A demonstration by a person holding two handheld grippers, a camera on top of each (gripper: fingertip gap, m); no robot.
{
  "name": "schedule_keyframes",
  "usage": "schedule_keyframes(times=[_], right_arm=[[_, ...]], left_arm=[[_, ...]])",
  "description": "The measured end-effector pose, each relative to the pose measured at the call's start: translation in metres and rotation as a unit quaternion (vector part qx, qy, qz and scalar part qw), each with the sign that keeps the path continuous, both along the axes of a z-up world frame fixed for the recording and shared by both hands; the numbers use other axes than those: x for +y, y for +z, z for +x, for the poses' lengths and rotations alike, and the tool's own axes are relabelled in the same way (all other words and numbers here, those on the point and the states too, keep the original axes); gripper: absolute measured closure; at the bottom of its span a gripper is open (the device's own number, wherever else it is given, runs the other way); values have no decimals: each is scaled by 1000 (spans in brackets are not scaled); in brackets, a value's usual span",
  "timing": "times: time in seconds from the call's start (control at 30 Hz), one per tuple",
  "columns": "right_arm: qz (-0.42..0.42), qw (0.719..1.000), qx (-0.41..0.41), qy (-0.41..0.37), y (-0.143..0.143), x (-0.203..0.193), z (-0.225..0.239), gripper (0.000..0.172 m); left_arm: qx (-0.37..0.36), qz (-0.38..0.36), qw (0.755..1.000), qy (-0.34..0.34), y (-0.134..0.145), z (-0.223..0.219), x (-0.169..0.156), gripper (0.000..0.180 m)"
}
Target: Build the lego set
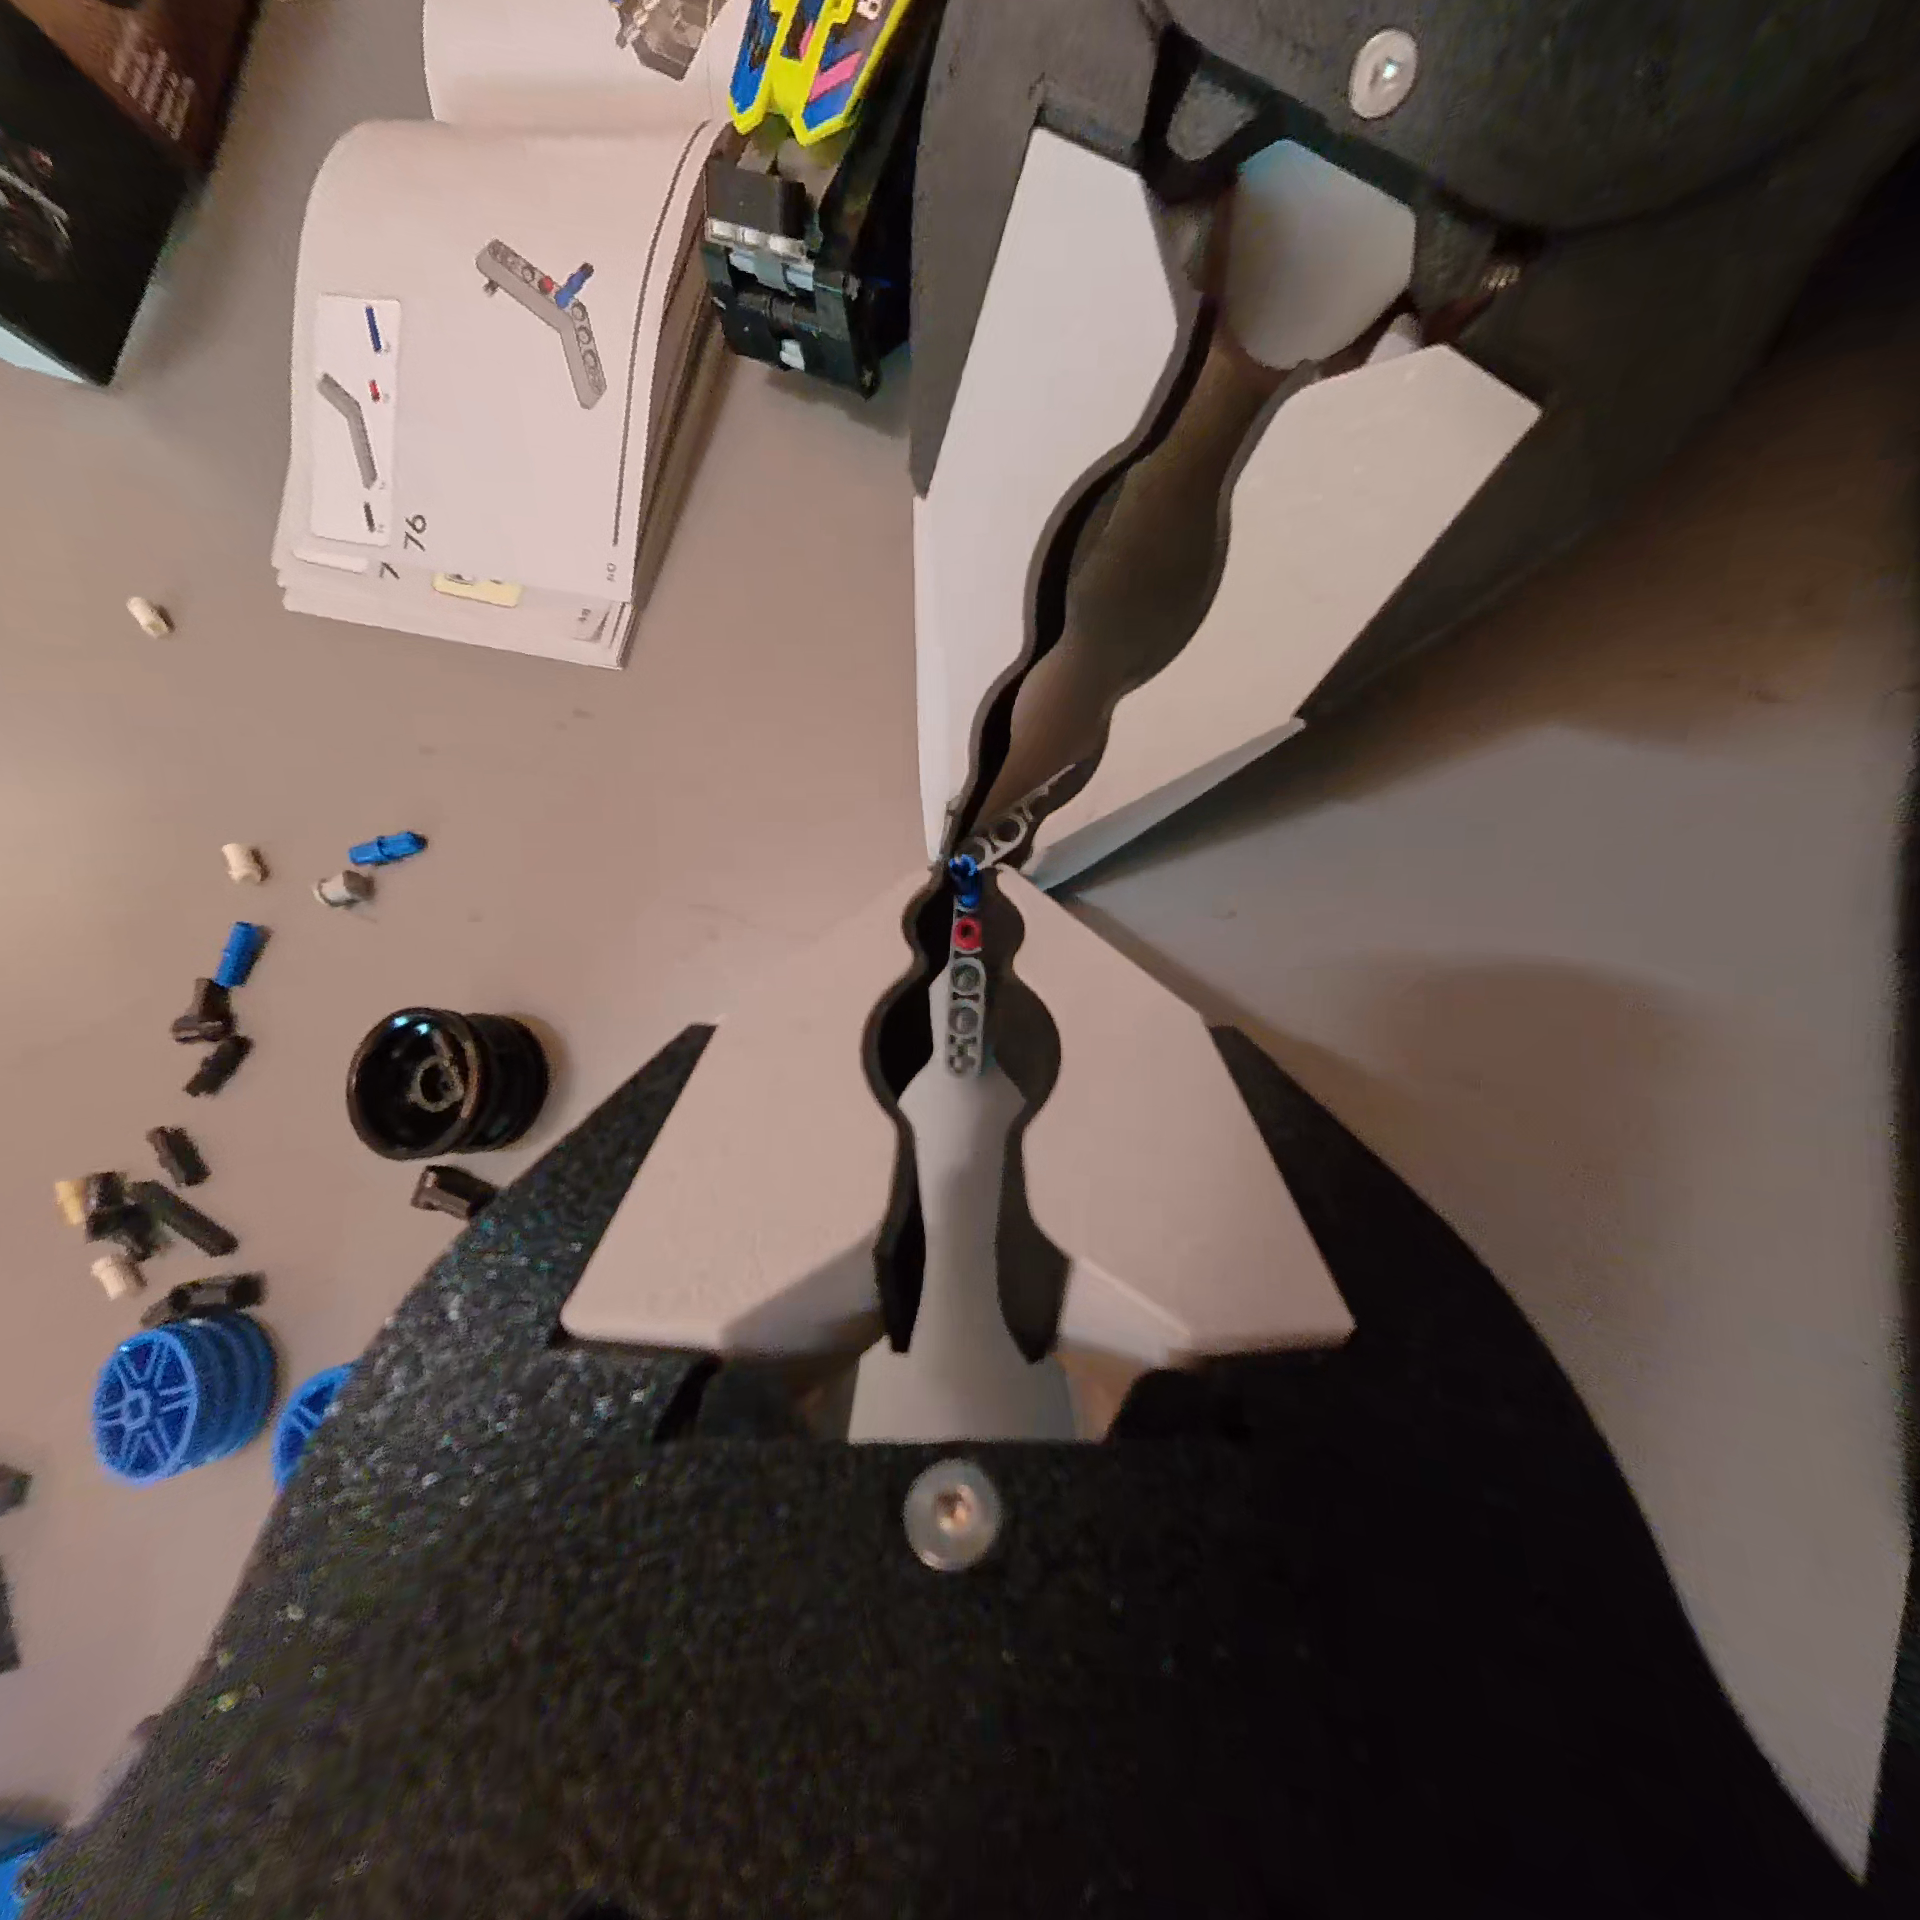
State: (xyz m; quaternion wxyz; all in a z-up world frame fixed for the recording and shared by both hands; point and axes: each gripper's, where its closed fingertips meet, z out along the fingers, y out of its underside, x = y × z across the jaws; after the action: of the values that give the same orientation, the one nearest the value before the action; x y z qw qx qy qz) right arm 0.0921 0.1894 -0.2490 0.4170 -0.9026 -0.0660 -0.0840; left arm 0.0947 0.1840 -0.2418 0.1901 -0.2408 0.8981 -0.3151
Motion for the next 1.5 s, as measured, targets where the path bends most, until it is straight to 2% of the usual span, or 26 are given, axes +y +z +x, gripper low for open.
schedule_keyframes(times=[0.1,0.27,0.3,0.33,0.37,0.4,0.43,0.5,0.57,0.63,0.77,0.83,0.93,1.03,1.1,1.23,1.3,1.37,1.43,1.5], right_arm=[[-2,1000,24,1,-1,0,0,163],[0,1000,16,-1,-1,3,-2,163],[-4,1000,22,-7,-2,3,0,163],[-5,1000,30,-9,-2,3,1,163],[-5,999,35,-8,-2,4,1,163],[-5,999,39,-9,-2,4,1,163],[-4,999,39,-9,-2,3,1,163],[-3,999,40,-8,-1,2,1,164],[-4,999,49,-2,-1,1,-2,164],[-5,998,61,4,-1,-1,-4,164],[-3,999,48,1,0,-4,-2,164],[-2,1000,28,-2,0,-5,-1,164],[1,1000,3,0,0,-6,0,164],[0,1000,8,3,0,-5,-1,164],[0,1000,13,4,0,-5,-1,164],[0,1000,8,6,0,-6,-1,164],[1,1000,-2,8,0,-5,-1,164],[11,999,-45,10,3,-5,1,164],[37,994,-99,21,10,-3,0,164],[61,989,-133,27,20,0,0,164]], left_arm=[[-8,-2,1000,6,1,0,1,180],[-37,44,998,-2,6,-4,2,179],[-58,-8,998,-11,24,-5,-9,180],[-79,-90,993,-16,55,-6,-22,180],[-82,-100,992,-1,71,-2,-20,180],[-83,-35,996,26,67,6,-1,179],[-87,-6,995,54,64,14,18,179],[-29,-84,993,71,58,12,28,179],[10,-89,992,92,36,12,37,179],[21,-85,993,83,18,10,31,179],[-24,-81,994,65,12,13,19,179],[-13,-89,994,61,10,11,16,165],[-32,-95,994,32,19,6,11,155],[-19,-58,998,-22,12,-10,0,165],[3,-28,999,-24,0,-12,0,167],[18,-28,999,-16,-7,-8,-1,177],[18,-26,999,-20,-7,-9,-1,169],[26,-28,999,-16,-7,-10,1,161],[66,-51,996,6,-10,-14,4,153],[102,-109,988,27,-7,-15,3,158]])
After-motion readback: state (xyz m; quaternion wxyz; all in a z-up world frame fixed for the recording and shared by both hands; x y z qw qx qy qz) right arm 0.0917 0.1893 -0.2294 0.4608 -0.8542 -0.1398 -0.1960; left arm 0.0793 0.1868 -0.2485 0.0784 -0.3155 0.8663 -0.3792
